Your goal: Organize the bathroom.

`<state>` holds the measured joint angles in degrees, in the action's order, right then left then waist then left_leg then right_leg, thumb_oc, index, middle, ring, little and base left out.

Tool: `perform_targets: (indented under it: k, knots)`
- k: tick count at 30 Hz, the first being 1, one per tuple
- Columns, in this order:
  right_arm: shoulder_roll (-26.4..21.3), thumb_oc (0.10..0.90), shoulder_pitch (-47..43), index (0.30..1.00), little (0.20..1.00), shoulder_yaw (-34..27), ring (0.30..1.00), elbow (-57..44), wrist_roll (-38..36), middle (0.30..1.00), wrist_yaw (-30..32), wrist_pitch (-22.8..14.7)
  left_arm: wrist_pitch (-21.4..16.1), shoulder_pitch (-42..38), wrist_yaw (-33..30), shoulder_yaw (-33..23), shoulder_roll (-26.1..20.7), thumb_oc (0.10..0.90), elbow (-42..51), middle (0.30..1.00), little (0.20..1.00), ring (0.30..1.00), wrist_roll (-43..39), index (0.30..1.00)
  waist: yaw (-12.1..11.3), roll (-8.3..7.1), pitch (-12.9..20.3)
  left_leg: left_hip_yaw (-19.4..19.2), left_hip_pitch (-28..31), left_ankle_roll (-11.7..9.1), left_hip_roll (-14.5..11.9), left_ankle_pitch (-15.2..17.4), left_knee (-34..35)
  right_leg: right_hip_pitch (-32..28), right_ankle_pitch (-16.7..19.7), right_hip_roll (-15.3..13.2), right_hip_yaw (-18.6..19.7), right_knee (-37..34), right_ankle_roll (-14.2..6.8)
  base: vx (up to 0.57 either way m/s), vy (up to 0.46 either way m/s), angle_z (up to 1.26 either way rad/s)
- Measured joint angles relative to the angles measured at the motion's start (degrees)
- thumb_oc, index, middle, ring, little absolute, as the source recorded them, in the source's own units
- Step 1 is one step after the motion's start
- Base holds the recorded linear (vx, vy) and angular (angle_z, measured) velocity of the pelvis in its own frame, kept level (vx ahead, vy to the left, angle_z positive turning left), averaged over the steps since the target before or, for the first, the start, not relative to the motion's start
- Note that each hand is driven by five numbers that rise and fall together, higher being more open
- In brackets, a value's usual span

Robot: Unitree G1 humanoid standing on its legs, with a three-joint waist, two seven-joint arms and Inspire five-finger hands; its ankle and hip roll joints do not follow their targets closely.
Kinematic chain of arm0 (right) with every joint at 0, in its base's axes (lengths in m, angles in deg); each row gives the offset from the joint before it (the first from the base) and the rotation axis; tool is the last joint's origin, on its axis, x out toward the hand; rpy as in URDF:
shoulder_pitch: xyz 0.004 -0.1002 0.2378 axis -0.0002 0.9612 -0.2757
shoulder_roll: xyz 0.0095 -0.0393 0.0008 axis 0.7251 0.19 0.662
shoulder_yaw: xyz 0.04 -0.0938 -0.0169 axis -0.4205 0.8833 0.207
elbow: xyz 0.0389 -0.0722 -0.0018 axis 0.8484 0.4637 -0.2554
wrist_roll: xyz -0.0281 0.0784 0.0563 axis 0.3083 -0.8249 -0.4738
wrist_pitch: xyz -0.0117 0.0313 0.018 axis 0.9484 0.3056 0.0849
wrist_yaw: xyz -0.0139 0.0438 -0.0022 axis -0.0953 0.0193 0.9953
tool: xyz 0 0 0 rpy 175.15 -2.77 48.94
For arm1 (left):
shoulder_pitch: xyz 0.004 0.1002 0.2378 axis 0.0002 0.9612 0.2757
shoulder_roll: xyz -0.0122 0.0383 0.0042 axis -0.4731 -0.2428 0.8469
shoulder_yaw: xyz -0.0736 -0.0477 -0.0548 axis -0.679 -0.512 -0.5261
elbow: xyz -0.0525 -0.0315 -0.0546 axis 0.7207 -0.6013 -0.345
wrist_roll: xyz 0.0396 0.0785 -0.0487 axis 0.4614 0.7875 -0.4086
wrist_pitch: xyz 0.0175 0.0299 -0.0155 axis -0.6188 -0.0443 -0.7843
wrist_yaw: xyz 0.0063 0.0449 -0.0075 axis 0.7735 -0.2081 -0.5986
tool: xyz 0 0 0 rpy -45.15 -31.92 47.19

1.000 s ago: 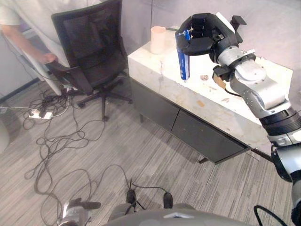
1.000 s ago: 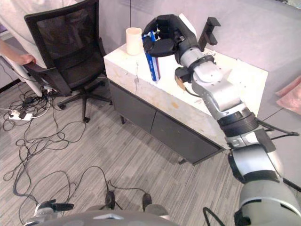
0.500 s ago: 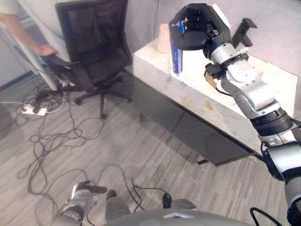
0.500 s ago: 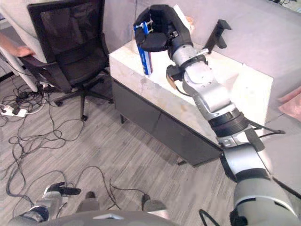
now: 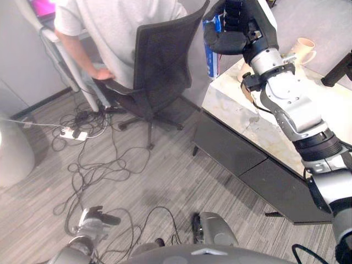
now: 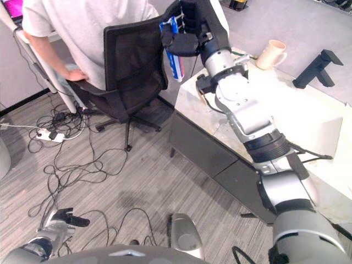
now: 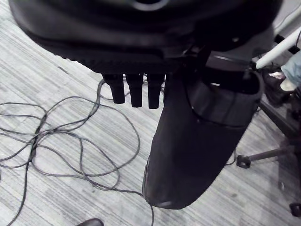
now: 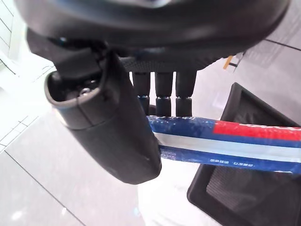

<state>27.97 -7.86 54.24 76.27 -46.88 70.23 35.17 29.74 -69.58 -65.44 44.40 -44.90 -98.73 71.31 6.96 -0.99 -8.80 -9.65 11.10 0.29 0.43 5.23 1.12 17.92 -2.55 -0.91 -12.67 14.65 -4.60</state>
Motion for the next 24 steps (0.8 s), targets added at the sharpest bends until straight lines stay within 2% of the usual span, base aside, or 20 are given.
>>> perform_targets:
  k: [1,2,3,4,5,6,7,8,9,11,12,13,14,16,18,19,20,22,23,24]
  knots:
    - [0.0,0.4,0.0,0.3,0.3,0.0,0.3,0.1,0.0,0.3,0.1,0.1,-0.2,0.2,-0.2,0.2,0.7,0.8,-0.1,0.9,0.9,0.9,0.8,0.9,0.9,-0.92,0.5,-0.9,1.8,-0.2,1.2,0.2,1.5,0.5,1.4,0.0,-2.2,-4.4,-0.5,0.3,0.017,-0.05]
    - [0.0,0.4,0.0,0.3,0.3,0.0,0.3,0.3,-0.1,0.3,0.1,0.1,-0.4,0.5,-0.2,0.2,1.1,0.8,0.0,0.9,0.9,0.9,1.2,0.9,1.4,-1.32,0.7,-1.4,3.5,-0.3,2.2,0.3,2.6,0.1,2.8,0.1,-3.6,-7.0,0.0,0.19,0.007,-0.09]
    - [0.0,0.4,0.1,0.3,0.3,0.1,0.3,0.9,0.0,0.3,0.2,0.1,-0.6,1.3,-0.1,0.2,1.6,0.8,-0.1,0.9,0.9,0.9,1.4,0.9,1.6,-2.44,1.5,-1.5,6.4,-1.8,3.9,1.3,3.3,-1.2,5.4,0.2,-5.1,-9.5,1.0,0.15,0.01,-0.15]
    - [-0.1,0.4,0.1,0.3,0.3,0.1,0.3,1.3,0.1,0.3,0.3,0.1,-0.7,2.0,-0.1,0.1,1.9,0.8,-0.1,0.9,0.9,0.9,1.4,0.9,1.6,-3.3,2.1,-1.2,8.7,-2.8,5.3,2.7,3.0,-3.0,8.9,0.2,-3.8,-10.4,4.4,0.17,0.015,-0.25]
    - [-0.4,0.4,0.3,0.3,0.3,0.1,0.3,1.3,1.3,0.3,0.6,0.0,-0.7,3.0,-0.1,0.1,3.4,0.8,-0.4,0.9,0.9,0.9,1.4,0.9,2.0,-0.88,3.3,-0.7,10.7,-3.4,4.5,5.4,1.8,-5.0,14.0,2.3,-1.9,-11.0,13.1,0.11,0.011,-0.34]
    - [-0.4,0.4,0.3,0.3,0.3,0.2,0.3,1.3,1.5,0.3,0.8,0.0,-0.7,3.3,0.0,0.1,3.9,0.8,-0.5,0.9,0.9,0.9,1.3,0.9,1.9,0.47,4.3,-1.1,9.7,-3.6,3.5,6.6,-0.5,-5.8,14.1,3.7,-0.9,-12.5,13.3,0.09,0.004,-0.43]
    - [-0.5,0.4,0.2,0.3,0.3,0.2,0.3,1.3,1.6,0.3,1.2,-0.2,-0.7,3.0,-0.1,-0.1,3.9,0.8,-0.5,0.9,0.9,0.9,1.3,0.9,1.8,0.66,4.4,-1.0,8.6,-4.1,3.0,7.3,-3.7,-7.0,14.3,4.3,0.1,-14.1,13.6,0.08,-0.009,-0.63]
    - [-1.1,0.4,0.2,0.3,0.3,0.2,0.3,1.2,1.7,0.3,1.8,-0.3,-1.0,2.3,-0.1,-0.5,3.7,0.8,-0.2,0.9,0.9,0.9,1.2,0.9,1.5,0.6,4.4,-0.6,6.7,-4.3,2.8,9.4,-6.8,-8.5,14.5,5.1,1.7,-15.8,13.6,0.14,-0.034,-0.57]
    - [-2.7,0.4,0.2,0.3,0.3,0.4,0.3,1.1,1.7,0.3,1.8,-0.3,-1.1,1.1,-0.1,-0.6,3.7,0.8,0.0,0.9,0.9,0.9,1.2,0.9,2.1,0.68,4.4,-0.2,3.9,-4.7,2.3,10.1,-8.2,-9.7,14.5,5.4,2.2,-17.2,13.5,0.14,-0.041,-0.45]
    - [-4.4,0.4,0.2,0.3,0.3,1.1,0.3,1.1,1.7,0.3,2.2,-0.3,-1.1,-0.5,0.0,-1.1,3.5,0.8,0.1,0.9,0.9,0.9,1.2,0.9,3.1,0.92,4.2,0.4,0.0,-4.7,0.9,10.0,-7.4,-11.4,14.0,6.3,2.4,-17.9,12.7,0.11,-0.064,-0.26]
    - [-4.6,0.4,0.2,0.3,0.3,1.4,0.3,1.2,1.7,0.3,2.5,-0.3,-1.2,-0.8,0.0,-1.6,3.4,0.8,0.1,0.9,0.9,0.9,1.3,0.9,3.3,0.83,4.2,0.0,-0.8,-3.9,0.8,9.6,-7.8,-11.8,13.7,6.4,2.9,-17.9,12.2,0.1,-0.088,-0.32]
    - [-4.8,0.4,0.2,0.3,0.3,2.2,0.3,1.1,1.7,0.3,2.9,-0.4,-1.2,-1.0,0.2,-2.2,3.5,0.8,0.0,0.9,0.9,0.9,1.3,0.9,4.8,1.05,4.2,0.4,-0.6,-3.8,0.1,8.7,-8.3,-13.3,12.5,6.6,3.4,-17.9,10.5,0.07,-0.098,-0.21]
    - [-5.0,0.4,0.1,0.3,0.3,2.3,0.3,1.2,1.7,0.3,3.6,-0.6,-1.2,-0.8,0.3,-2.2,3.3,0.8,-0.1,0.9,0.9,0.9,1.3,0.9,5.9,1.4,4.4,0.8,-0.4,-4.1,-0.1,8.9,-9.7,-14.0,11.9,6.9,3.4,-18.0,9.7,0.05,-0.093,-0.22]
    - [-5.2,0.4,-0.5,0.3,0.3,2.3,0.3,1.3,1.7,0.3,4.7,-0.7,-1.3,-1.6,0.2,-2.2,3.2,0.8,-0.1,0.9,0.9,0.9,1.3,0.9,6.1,1.42,4.3,1.4,-1.1,-4.5,0.0,9.2,-12.3,-14.5,11.6,6.9,4.0,-18.2,9.3,0.03,-0.076,-0.19]
    - [-5.2,0.4,-1.3,0.3,0.3,2.3,0.3,1.1,1.7,0.3,5.3,-0.7,-1.1,-2.7,0.3,-2.1,3.6,0.8,-0.1,0.9,0.9,0.9,1.3,0.9,5.7,1.36,4.3,2.3,-4.5,-6.0,0.2,10.0,-20.2,-15.1,11.6,6.6,4.8,-19.1,9.5,0.03,-0.041,-0.13]
    - [-5.0,0.4,-1.5,0.3,0.3,2.4,0.3,0.8,1.8,0.3,5.3,-1.0,-1.0,-2.6,0.4,-2.0,4.1,0.8,-0.1,0.9,0.9,0.9,1.3,0.9,5.3,1.2,4.3,2.3,-7.6,-6.8,0.2,11.0,-26.1,-15.4,11.8,5.8,5.6,-19.1,10.7,0.05,-0.002,-0.08]
    - [-4.5,0.4,-1.5,0.3,0.3,2.4,0.3,0.8,1.9,0.3,5.4,-1.3,-0.9,-2.4,0.4,-2.0,4.4,0.8,-0.1,0.9,0.9,0.9,1.3,0.9,4.9,1.11,4.2,2.3,-8.0,-6.3,0.2,11.5,-25.9,-15.5,11.7,5.7,5.9,-19.2,11.4,0.07,0.012,-0.15]
    - [-3.3,0.4,-1.5,0.3,0.3,3.1,0.3,0.3,3.6,0.3,5.5,-1.8,-0.5,-1.2,0.3,-2.0,4.2,0.8,0.2,0.9,0.9,0.9,1.3,0.9,4.2,0.57,3.9,2.9,-8.4,-4.5,-1.0,10.7,-16.2,-14.8,11.8,5.8,6.5,-19.2,11.1,0.07,-0.002,-0.15]
    - [-3.0,0.4,-1.5,0.3,0.3,3.2,0.3,0.3,3.8,0.3,5.6,-2.0,0.2,-1.1,0.1,-2.0,4.0,0.8,0.6,0.9,0.9,0.9,1.3,0.9,4.2,0.14,3.6,2.8,-8.6,-3.7,-1.1,9.2,-13.7,-14.6,11.9,5.8,6.6,-19.2,10.9,0.1,-0.016,-0.13]
    - [-2.4,0.4,-1.5,0.3,0.3,3.8,0.3,0.3,3.8,0.3,5.6,-2.0,1.0,-0.7,-0.1,-2.0,4.0,0.8,0.7,0.9,0.9,0.9,1.3,0.9,3.6,-0.49,3.4,2.4,-7.4,-2.4,-1.0,7.5,-10.7,-14.4,11.9,5.7,6.9,-19.2,9.9,0.1,-0.015,-0.12]
